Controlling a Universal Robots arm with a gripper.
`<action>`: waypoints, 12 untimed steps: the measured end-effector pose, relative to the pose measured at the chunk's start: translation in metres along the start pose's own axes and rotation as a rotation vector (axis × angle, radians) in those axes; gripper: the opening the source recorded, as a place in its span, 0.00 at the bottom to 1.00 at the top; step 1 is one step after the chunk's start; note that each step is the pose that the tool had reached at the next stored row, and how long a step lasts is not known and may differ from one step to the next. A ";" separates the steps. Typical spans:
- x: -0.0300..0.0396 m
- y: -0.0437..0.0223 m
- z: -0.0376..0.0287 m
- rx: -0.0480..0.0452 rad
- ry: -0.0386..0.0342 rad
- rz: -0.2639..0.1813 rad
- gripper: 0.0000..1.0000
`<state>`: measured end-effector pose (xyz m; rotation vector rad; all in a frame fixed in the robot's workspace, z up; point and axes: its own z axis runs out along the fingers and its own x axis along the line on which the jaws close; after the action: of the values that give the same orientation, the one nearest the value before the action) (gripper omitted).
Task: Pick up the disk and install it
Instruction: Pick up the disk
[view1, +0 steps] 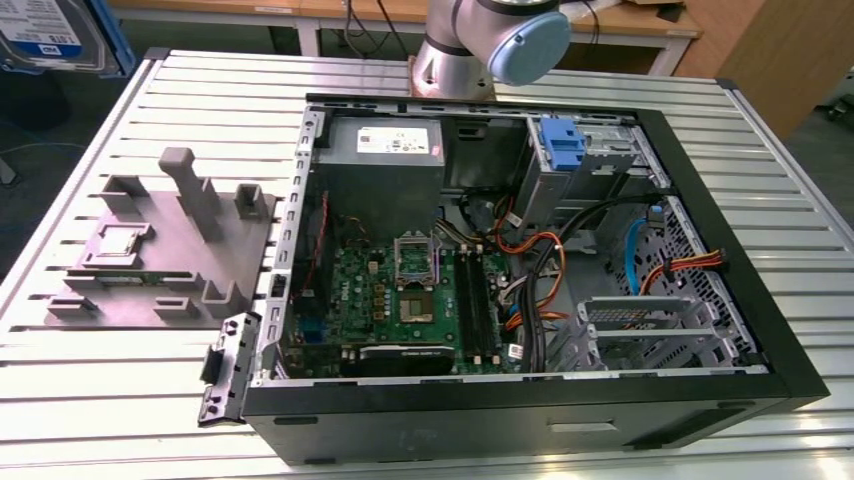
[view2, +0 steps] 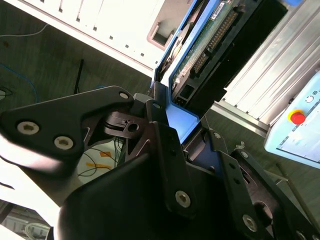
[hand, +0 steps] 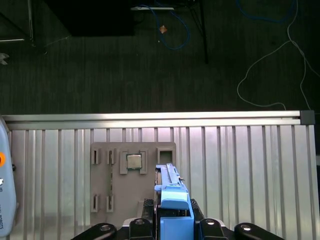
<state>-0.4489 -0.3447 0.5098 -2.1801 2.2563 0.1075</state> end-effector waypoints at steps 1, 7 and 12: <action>0.0000 0.0000 -0.0003 0.0000 0.0000 0.000 0.36; -0.0002 0.0001 -0.0033 0.0000 0.0000 0.000 0.36; -0.0002 0.0002 -0.0036 0.0000 0.0000 0.000 0.36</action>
<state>-0.4489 -0.3447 0.5134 -2.1800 2.2563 0.1074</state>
